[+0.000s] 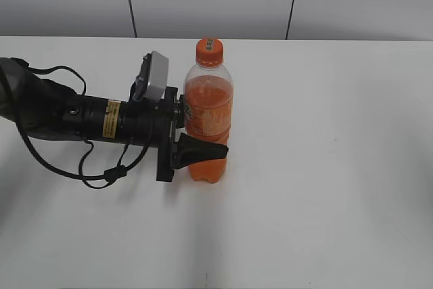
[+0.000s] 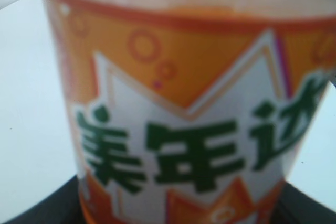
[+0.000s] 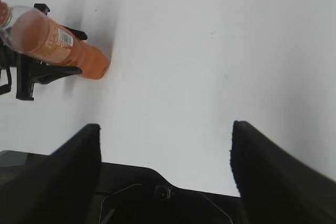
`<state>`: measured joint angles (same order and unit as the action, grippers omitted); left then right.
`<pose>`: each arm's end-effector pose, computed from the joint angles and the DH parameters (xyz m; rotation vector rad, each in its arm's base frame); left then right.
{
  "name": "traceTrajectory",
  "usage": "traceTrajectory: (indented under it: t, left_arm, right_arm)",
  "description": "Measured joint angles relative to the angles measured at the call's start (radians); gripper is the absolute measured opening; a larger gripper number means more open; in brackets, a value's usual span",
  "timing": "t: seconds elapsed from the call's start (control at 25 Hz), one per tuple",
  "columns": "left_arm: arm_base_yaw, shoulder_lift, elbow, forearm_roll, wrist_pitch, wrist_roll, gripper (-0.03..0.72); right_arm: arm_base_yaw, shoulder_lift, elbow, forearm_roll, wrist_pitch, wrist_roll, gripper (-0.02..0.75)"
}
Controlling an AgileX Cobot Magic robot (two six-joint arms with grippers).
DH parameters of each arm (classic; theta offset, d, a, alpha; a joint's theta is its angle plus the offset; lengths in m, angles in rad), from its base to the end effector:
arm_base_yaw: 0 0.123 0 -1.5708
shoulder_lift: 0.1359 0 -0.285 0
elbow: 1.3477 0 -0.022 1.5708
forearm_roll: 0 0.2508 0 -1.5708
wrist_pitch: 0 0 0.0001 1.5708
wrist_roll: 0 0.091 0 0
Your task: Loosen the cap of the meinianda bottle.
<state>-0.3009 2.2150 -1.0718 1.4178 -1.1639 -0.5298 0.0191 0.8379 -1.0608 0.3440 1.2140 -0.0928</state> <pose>0.3308 -0.1891 0.0930 1.3830 1.4306 -1.0412 0.1260 0.0312 0.3894 -0.1258 2.4335 0.4164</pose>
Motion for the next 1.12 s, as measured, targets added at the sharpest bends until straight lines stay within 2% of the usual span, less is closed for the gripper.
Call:
traceTrajectory:
  t: [0.28, 0.76, 1.12]
  left_arm:
    - [-0.001, 0.000, 0.000, -0.002, -0.001, 0.000, 0.416]
    - [-0.001, 0.000, 0.000, -0.019, 0.005, 0.001, 0.415]
    - [-0.001, 0.000, 0.000, -0.019, 0.005, 0.001, 0.415]
  right_arm:
    - [0.029, 0.315, -0.170, 0.016, 0.000, 0.056, 0.574]
    - [0.352, 0.690, -0.501, 0.013, 0.001, 0.329, 0.574]
    - [0.509, 0.900, -0.694, 0.015, 0.001, 0.409, 0.574]
